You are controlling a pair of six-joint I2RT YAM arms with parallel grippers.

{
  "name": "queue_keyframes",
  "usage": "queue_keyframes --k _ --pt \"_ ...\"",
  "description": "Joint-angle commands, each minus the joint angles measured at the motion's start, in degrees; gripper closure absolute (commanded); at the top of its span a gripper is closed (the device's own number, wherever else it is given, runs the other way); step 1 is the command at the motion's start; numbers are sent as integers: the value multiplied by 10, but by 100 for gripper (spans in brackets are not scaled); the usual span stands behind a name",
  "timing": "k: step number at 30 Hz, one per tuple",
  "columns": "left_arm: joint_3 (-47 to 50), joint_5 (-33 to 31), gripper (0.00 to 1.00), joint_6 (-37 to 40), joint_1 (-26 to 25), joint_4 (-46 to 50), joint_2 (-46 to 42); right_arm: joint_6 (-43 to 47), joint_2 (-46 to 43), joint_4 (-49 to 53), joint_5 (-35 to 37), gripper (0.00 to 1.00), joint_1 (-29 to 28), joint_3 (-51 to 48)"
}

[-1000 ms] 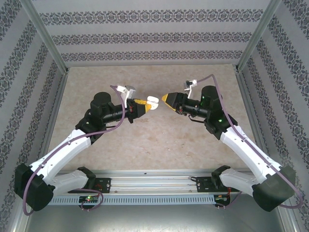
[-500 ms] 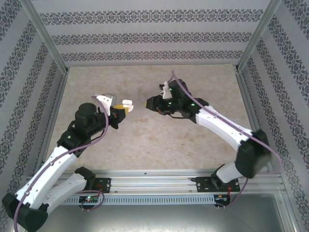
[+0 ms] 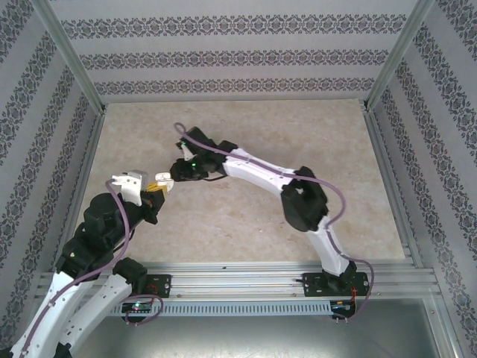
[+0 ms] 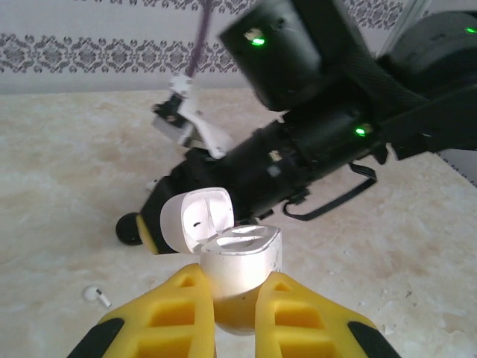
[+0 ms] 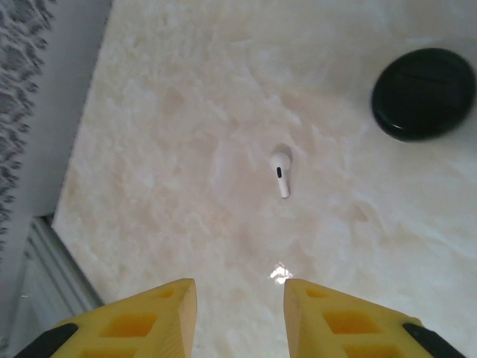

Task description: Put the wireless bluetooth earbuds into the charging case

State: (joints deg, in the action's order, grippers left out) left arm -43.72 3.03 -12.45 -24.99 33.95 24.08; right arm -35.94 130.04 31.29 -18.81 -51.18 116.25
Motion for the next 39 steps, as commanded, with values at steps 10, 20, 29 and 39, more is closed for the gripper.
queue_keyframes --k 10,20,29,39 --pt "0 -4 100 -16 7 86 -32 89 206 176 119 64 -36 303" --pt "-5 15 100 -16 7 111 -44 99 248 125 135 64 -45 307" --pt "6 21 100 -30 6 115 -71 106 276 99 142 62 -56 317" --pt "9 23 100 -29 6 113 -68 127 305 123 159 70 -64 334"
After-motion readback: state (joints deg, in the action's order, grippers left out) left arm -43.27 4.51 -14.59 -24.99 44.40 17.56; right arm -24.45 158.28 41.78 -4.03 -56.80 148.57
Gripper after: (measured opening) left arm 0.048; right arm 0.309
